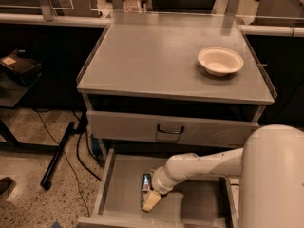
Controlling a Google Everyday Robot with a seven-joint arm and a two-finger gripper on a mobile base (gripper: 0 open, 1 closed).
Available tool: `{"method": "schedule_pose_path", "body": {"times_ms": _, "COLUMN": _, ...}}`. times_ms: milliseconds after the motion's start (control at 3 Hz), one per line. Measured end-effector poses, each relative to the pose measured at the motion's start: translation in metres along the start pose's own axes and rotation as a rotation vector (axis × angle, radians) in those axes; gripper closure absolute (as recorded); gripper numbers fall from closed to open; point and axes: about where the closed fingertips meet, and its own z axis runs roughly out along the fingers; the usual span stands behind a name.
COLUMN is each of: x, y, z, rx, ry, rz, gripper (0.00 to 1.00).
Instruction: Pick redbull can from middle drawer and place on counter
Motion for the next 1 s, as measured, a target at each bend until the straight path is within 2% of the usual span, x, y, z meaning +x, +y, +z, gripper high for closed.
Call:
{"method": "schedule_pose_path", "body": {"times_ms": 333, "x": -0.001, "y": 0.001, "z": 0.0, "rx": 0.0, "ry": -0.001, "rz": 0.001, "gripper": 1.0}}
{"method": "schedule_pose_path", "body": {"times_ms": 667, "x": -0.004, "y": 0.006, "z": -0.004, "rx": 0.004, "ry": -0.006, "rz": 0.012, "gripper": 1.0}}
{"method": "schedule_pose_path", "body": {"times_ms": 1000, "x": -0.009, "y": 0.015, "z": -0.021, "rx": 0.044, "ry": -0.016, "rz": 0.027, "gripper": 1.0}}
